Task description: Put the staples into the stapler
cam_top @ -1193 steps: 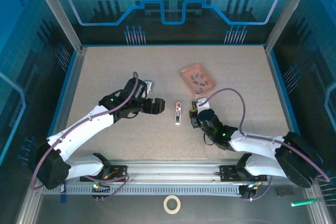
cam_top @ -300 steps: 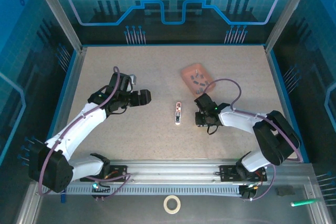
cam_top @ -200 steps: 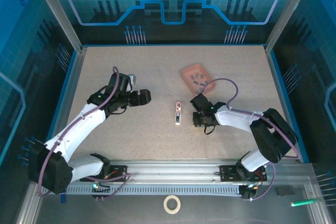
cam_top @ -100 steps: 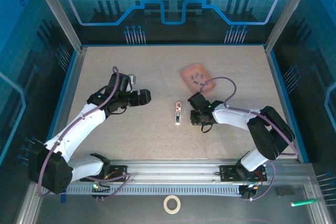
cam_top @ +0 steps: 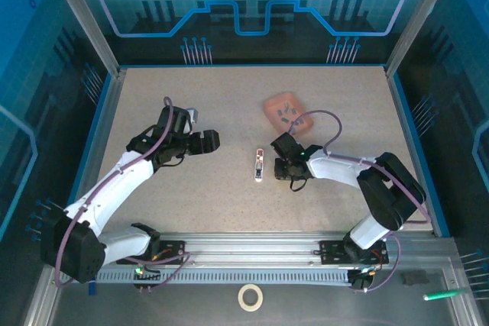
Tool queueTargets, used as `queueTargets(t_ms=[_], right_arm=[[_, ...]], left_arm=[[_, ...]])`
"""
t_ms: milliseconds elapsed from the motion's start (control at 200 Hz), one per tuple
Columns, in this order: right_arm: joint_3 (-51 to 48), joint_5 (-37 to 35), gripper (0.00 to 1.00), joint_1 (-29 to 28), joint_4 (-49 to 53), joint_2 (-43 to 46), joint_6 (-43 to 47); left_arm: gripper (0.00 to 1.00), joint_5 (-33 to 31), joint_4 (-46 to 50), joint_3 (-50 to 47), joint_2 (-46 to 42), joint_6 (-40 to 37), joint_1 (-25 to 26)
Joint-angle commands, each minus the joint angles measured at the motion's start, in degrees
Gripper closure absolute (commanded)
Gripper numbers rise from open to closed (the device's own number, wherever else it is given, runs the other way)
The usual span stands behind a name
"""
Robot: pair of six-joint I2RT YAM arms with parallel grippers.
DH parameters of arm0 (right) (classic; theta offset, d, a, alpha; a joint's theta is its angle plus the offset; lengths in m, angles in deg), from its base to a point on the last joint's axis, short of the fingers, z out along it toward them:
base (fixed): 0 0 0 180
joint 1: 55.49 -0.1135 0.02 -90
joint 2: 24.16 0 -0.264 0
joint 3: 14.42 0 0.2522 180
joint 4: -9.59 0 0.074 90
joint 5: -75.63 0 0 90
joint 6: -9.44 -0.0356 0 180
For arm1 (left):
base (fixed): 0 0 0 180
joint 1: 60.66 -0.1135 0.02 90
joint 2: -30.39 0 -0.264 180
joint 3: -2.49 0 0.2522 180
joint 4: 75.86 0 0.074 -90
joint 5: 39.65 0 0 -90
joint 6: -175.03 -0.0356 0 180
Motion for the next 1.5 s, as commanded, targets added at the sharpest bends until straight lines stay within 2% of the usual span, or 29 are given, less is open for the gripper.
queueTargets(t_ms=[0,220,470,590,695,870,1036,1196,1496], right_arm=[[1.8,0.6,0.66,-0.7,0.8,-0.7,-1.6],[2.2,0.9,0.52,-0.7,3.2,1.4,-1.7],[2.6,-2.4,0.48,-0.4,11.4,14.4,1.4],[6.2,-0.7,0.47,3.0,15.6,19.2,5.2],[9.4,0.6,0.46,7.6,18.4,19.9,8.1],[15.2,5.2,0.44,16.9,18.9,13.8,11.0],[21.6,9.9,0.41,23.2,16.5,3.5,10.3],[27.0,11.9,0.4,25.6,15.2,-5.8,8.2],[33.3,13.4,0.39,27.0,12.9,-16.9,5.8]], left_arm=[[0.1,0.9,-0.3,-0.5,-1.7,0.0,-0.3],[0.1,0.8,0.1,-0.7,-2.6,-0.1,-0.3],[0.1,0.8,0.7,-0.7,-5.2,-0.3,-0.3],[0.1,0.4,1.2,0.0,-5.4,-1.1,-0.3],[0.1,0.5,0.8,0.0,-4.8,-1.0,-0.3],[0.1,-0.5,0.2,1.1,-1.2,-0.8,-0.5],[0.1,-0.7,-0.3,3.0,2.0,-0.8,-1.6],[0.09,0.0,-2.0,3.0,3.8,0.1,-3.3],[0.1,1.9,-1.7,5.6,10.2,-0.4,-6.0]])
